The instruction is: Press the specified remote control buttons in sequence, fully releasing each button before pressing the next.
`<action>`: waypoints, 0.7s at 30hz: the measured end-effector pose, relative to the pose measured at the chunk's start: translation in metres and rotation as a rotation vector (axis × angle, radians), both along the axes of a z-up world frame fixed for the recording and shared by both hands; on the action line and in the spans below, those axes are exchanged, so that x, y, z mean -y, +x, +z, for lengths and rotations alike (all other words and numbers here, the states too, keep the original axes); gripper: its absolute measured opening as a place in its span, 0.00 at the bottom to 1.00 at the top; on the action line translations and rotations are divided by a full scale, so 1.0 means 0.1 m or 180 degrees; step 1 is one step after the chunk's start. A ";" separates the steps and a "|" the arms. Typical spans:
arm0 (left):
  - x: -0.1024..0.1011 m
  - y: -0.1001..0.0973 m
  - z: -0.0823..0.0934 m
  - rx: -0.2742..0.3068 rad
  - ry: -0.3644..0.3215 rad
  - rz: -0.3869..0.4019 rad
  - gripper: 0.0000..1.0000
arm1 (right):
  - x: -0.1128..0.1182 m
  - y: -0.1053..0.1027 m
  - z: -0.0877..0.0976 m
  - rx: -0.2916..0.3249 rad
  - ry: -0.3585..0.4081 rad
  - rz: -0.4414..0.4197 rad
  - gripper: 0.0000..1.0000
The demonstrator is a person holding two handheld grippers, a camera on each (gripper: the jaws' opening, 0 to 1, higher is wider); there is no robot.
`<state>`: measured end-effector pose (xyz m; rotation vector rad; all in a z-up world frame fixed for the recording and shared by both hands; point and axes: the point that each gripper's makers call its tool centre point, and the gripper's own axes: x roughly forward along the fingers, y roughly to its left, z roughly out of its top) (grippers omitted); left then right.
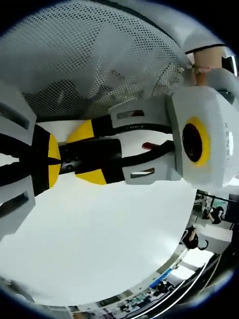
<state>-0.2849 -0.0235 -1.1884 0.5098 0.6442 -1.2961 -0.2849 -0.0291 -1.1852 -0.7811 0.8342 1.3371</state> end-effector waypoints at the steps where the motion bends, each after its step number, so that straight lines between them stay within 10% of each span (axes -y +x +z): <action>1: 0.00 0.00 0.00 -0.0001 0.0000 0.0000 0.25 | 0.00 0.00 0.00 -0.0017 0.0058 0.0001 0.00; 8: 0.00 0.00 0.00 -0.0025 0.0037 -0.0010 0.25 | 0.04 0.02 0.01 -0.0251 0.0172 -0.0117 0.00; 21: 0.00 0.00 0.00 -0.0022 0.0073 0.0007 0.25 | 0.08 0.00 -0.01 0.0032 -0.0137 -0.0008 0.00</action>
